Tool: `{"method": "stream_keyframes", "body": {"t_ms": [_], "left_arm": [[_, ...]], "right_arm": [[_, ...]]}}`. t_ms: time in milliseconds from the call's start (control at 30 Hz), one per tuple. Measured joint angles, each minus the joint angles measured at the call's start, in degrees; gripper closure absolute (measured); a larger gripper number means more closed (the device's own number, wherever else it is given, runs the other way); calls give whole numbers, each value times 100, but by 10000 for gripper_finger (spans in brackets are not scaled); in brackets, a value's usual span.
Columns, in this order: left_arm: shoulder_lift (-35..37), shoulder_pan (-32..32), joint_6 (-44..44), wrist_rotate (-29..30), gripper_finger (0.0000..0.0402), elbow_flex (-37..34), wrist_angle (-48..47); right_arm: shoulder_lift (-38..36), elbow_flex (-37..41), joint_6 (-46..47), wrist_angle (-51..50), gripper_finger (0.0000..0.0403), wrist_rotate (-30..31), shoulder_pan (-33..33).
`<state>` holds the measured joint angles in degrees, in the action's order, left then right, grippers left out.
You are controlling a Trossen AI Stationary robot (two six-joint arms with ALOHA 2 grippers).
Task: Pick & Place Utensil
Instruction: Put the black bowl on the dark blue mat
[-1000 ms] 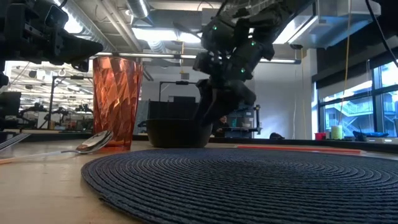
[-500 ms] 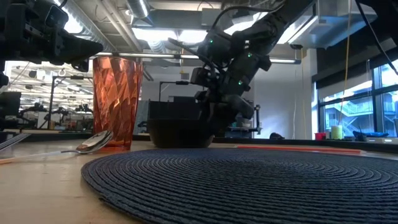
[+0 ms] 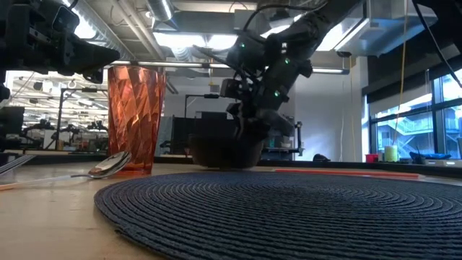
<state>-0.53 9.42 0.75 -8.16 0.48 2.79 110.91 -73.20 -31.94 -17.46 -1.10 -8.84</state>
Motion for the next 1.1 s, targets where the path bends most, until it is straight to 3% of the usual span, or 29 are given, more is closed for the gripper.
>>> {"method": "stream_keyframes", "body": {"t_ms": [300,433,633,867,1000,1100], "left_arm": [[-1,0,0,0,398,0,0],[1,1,0,0,398,1,0],[1,1,-4,0,398,-1,0],[0,0,-3,0,398,0,-1],[-1,1,-4,0,398,1,0],[0,1,-4,0,398,0,0]], "right_arm": [[-21,-1329,124,-1911,397,4,425],[-367,-1350,149,-2026,397,-2,832],[-1421,-744,327,-1742,399,-11,1270],[-2668,320,1264,-1561,399,149,1516],[-3047,907,1890,-1613,399,252,1835],[-3132,1353,2288,-1381,394,656,2214]]}}
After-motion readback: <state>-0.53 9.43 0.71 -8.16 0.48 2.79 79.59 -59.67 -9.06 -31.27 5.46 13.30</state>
